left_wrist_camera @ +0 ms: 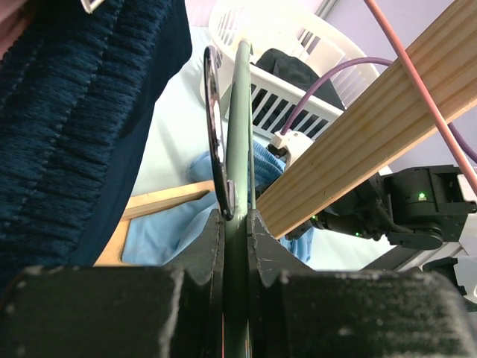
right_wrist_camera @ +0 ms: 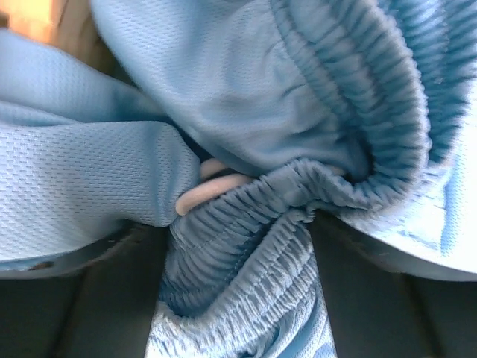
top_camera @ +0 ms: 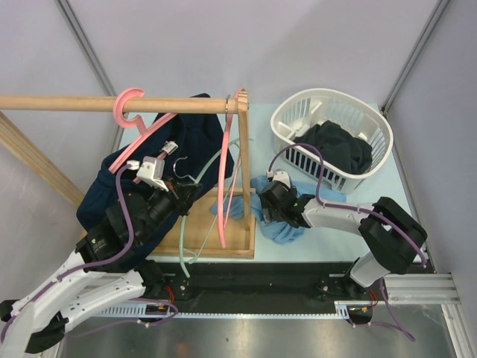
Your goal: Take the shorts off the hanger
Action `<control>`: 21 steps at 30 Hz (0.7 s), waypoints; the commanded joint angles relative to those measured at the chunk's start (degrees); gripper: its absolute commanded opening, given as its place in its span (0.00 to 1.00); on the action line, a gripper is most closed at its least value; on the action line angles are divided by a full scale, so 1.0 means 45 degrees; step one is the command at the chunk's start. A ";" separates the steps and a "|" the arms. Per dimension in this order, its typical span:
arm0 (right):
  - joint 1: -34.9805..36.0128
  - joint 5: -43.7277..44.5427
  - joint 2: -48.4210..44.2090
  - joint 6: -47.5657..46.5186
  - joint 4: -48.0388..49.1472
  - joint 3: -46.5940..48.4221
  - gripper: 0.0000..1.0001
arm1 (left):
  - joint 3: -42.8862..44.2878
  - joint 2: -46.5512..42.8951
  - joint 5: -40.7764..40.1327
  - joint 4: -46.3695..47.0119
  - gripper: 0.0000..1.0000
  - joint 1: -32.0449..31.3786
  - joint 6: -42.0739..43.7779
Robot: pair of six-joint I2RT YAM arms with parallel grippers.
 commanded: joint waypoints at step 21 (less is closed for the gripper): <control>0.0495 0.2713 -0.5929 0.0375 -0.0321 -0.0179 0.00 | 0.0130 -0.0379 -0.0061 0.0484 0.00 0.0009 -0.0141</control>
